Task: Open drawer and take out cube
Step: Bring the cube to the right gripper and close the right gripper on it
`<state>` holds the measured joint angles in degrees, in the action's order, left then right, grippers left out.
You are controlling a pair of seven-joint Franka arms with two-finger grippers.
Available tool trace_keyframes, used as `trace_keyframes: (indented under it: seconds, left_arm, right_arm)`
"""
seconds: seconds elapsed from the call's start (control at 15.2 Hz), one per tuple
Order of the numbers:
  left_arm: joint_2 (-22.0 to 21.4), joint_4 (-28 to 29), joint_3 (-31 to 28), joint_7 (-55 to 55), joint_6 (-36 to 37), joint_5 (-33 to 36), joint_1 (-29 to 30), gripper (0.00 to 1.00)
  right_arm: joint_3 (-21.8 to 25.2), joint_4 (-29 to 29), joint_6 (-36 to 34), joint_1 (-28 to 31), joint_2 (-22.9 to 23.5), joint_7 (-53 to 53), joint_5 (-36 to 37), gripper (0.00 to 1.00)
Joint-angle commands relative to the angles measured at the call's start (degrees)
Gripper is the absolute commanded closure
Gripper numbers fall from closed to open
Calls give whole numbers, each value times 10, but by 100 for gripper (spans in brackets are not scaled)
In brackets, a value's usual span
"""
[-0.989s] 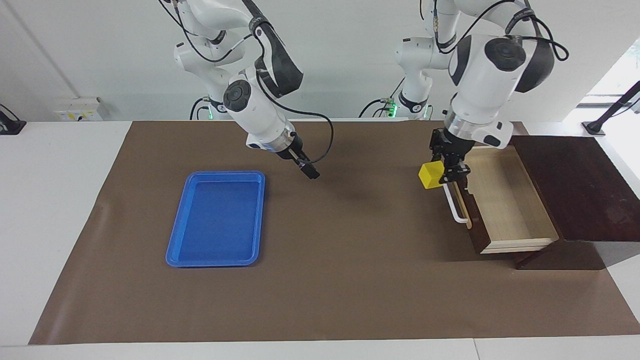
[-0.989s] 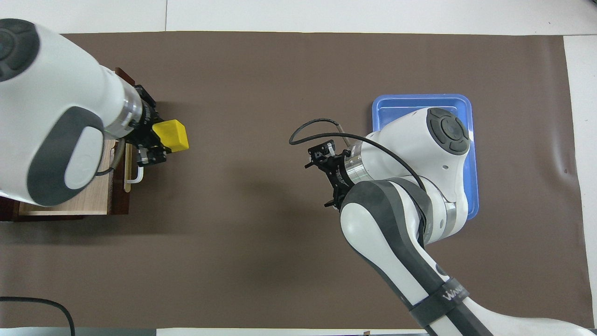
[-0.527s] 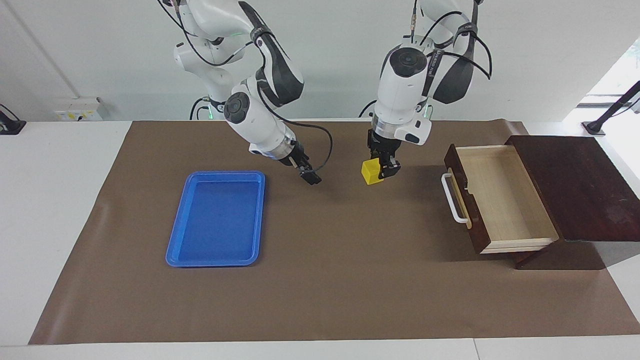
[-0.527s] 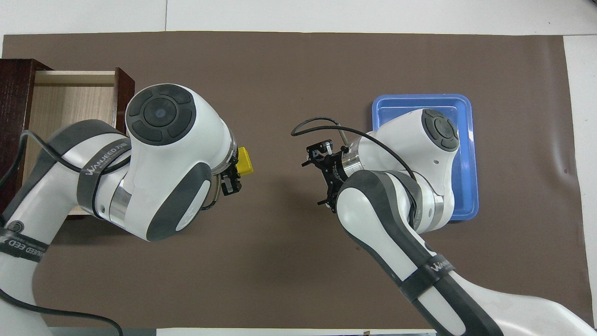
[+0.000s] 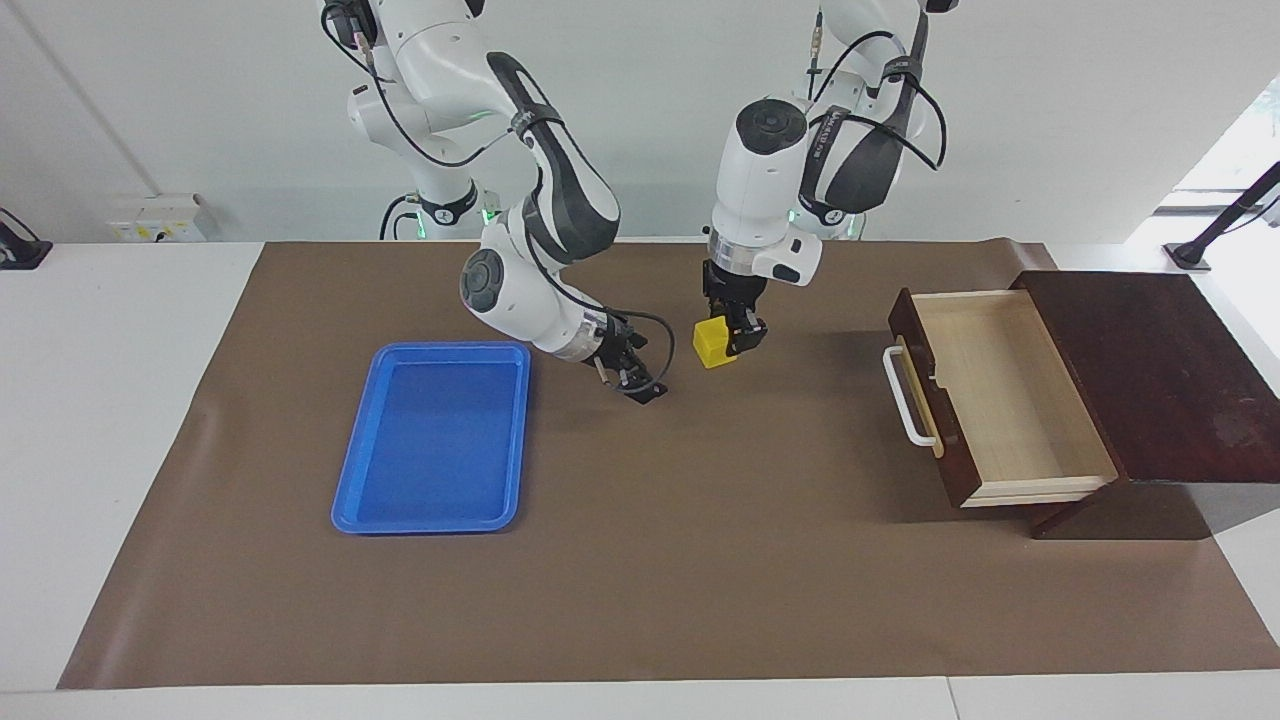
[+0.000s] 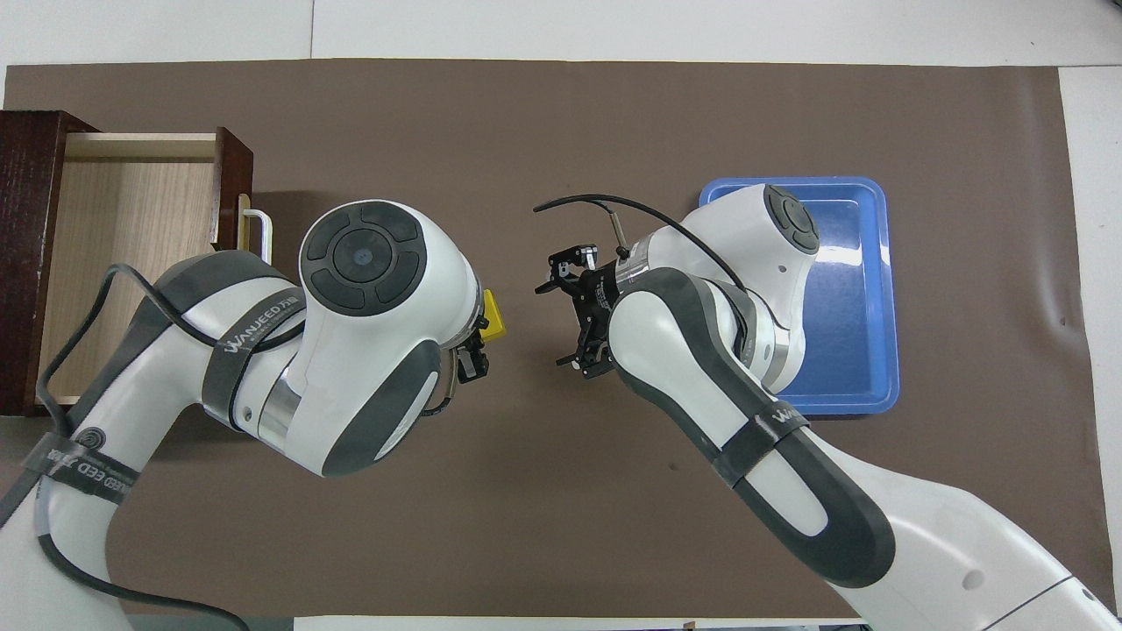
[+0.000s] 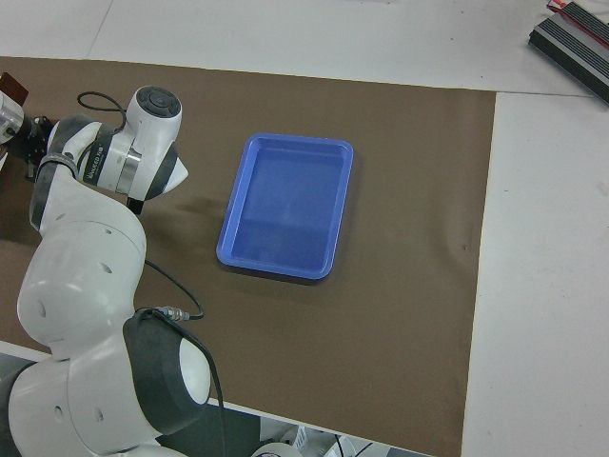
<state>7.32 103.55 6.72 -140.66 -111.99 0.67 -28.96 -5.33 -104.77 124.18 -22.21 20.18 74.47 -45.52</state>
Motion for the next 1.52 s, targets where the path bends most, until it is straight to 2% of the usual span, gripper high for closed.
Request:
trace_keyframes:
  seconds: [0.0,0.79,1.12,1.45]
  left_arm:
    - [-18,28,-10,-6,-16,-5,-10,100]
    - [-19,43,-10,-6,-25,-5,-23,100]
    - [-19,43,-10,-5,-22,-5,-24,100]
    - [-20,44,-10,-1,-23,-5,-22,100]
  right_arm:
    - [1,24,2,-12,12,-6,-30,0]
    - [1,46,15,-56,16,35,-39,0]
    - [1,61,15,-59,21,43,-38,0]
    - [1,51,21,-56,21,38,-37,0]
